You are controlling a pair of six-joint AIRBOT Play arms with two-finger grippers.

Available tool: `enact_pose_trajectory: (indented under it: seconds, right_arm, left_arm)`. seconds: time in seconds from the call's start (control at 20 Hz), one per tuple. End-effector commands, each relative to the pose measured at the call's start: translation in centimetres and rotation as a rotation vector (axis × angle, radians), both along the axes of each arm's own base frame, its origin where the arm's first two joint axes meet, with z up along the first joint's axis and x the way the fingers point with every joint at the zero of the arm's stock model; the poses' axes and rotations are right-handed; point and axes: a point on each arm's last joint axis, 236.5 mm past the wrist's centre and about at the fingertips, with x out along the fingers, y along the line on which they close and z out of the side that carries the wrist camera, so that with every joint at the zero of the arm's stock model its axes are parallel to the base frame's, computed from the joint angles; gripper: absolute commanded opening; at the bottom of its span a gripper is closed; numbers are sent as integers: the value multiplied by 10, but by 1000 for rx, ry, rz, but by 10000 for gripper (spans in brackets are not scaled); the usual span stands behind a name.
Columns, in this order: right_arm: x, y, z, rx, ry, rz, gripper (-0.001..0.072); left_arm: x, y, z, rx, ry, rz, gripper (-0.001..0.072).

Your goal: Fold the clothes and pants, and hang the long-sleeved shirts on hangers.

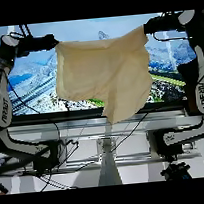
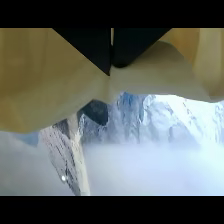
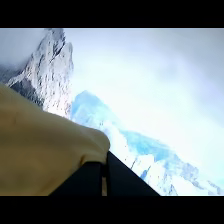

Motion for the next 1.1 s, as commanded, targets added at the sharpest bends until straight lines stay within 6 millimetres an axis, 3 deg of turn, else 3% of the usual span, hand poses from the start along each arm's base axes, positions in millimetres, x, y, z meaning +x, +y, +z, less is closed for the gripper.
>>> enact_pose_trajectory:
  seconds: [0.0,0.05,0.1,0.25,0.35,0.4,0.55,0.7,0.9,1.05]
  right_arm:
    - [40,-19,20,45,-166,-133,168]
    - [41,-19,25,45,-178,-135,528]
    - [40,-19,26,44,-171,-130,622]
    - [18,-28,13,-34,-71,-91,602]
    - [-3,-53,3,-100,23,-90,301]
    - [-15,-69,-2,-112,75,-101,286]
    - [-67,-114,-30,-83,306,-142,201]
    - [-144,-145,-69,53,609,-175,193]
    - [-217,-133,-104,366,792,-158,174]
    - [-259,-103,-128,481,877,-112,174]
  left_arm:
    - [24,11,11,-5,-103,65,113]
    - [24,12,15,-2,-111,67,463]
    - [21,11,16,0,-108,58,710]
    - [-2,22,12,87,-61,-31,708]
    - [-27,41,12,177,-14,-96,707]
    - [-40,51,17,209,7,-119,702]
    - [-71,73,52,226,12,-135,696]
    - [-97,89,98,214,-18,-84,696]
    - [-134,89,150,254,-100,-96,696]
    - [-150,90,177,276,-160,-76,696]
